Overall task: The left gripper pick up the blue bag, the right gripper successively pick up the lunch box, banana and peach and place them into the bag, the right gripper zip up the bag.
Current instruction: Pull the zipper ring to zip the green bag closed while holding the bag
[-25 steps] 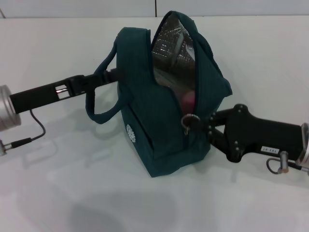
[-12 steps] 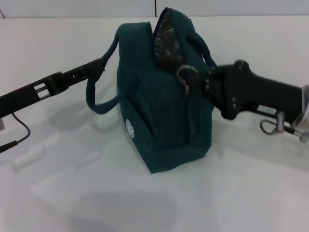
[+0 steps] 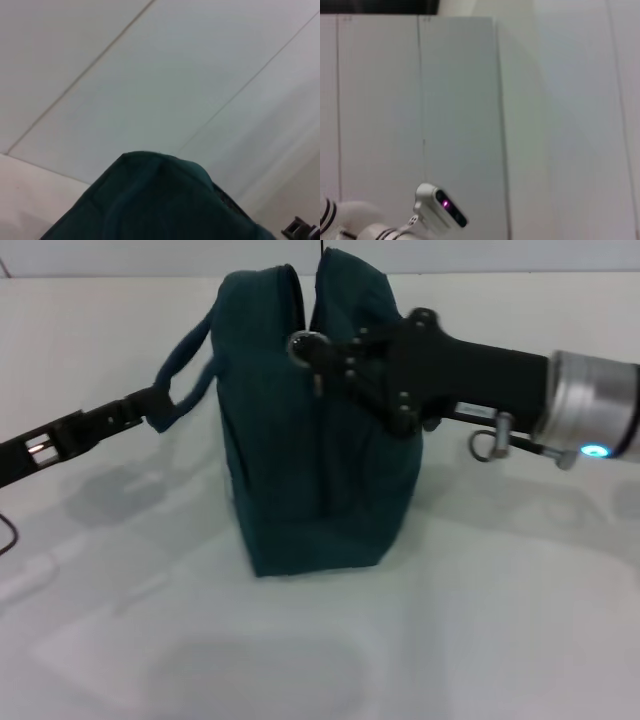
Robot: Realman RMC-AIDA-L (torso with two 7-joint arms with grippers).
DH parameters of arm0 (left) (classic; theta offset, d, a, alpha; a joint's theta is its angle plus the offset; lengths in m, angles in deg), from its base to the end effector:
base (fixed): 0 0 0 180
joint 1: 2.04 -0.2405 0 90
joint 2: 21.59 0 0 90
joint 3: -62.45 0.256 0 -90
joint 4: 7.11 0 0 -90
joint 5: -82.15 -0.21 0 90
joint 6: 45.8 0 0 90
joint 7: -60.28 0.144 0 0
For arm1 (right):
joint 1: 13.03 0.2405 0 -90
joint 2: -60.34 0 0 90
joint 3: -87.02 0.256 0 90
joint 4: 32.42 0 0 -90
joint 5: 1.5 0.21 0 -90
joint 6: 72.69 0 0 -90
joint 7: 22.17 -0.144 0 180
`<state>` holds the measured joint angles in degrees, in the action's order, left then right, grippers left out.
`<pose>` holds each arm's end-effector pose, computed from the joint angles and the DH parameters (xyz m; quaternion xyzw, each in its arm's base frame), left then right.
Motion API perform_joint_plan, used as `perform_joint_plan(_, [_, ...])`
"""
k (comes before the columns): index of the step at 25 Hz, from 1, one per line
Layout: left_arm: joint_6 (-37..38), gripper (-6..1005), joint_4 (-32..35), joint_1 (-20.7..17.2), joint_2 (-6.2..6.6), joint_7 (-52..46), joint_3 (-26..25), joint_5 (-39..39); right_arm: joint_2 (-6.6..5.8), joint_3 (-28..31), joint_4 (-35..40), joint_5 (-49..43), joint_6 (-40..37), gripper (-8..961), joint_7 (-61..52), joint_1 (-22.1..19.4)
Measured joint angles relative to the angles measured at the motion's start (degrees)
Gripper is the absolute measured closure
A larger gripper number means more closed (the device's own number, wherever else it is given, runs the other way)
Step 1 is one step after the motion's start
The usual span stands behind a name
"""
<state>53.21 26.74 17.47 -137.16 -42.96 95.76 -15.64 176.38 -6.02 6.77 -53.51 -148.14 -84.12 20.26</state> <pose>-0.3022 0.2835 0.0550 -0.7782 -0.4468 -0.4280 0.1077 0.1318 0.3448 -0.0410 -0.9035 0.0280 0.4159 0.0995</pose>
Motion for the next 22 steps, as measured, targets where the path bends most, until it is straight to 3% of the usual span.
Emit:
perform_joint_plan(8, [0.85, 119, 2.97, -2.01, 0.45, 0.04, 0.43, -0.47, 0.15, -6.45, 0.15, 0.54, 5.93, 945, -0.32, 5.92])
perform_joint_plan(22, [2.18, 135, 3.14, 1.03, -0.73, 3.92, 1.38, -3.58, 0.15, -9.05, 0.70, 3.68, 7.16, 945, -0.09, 5.75])
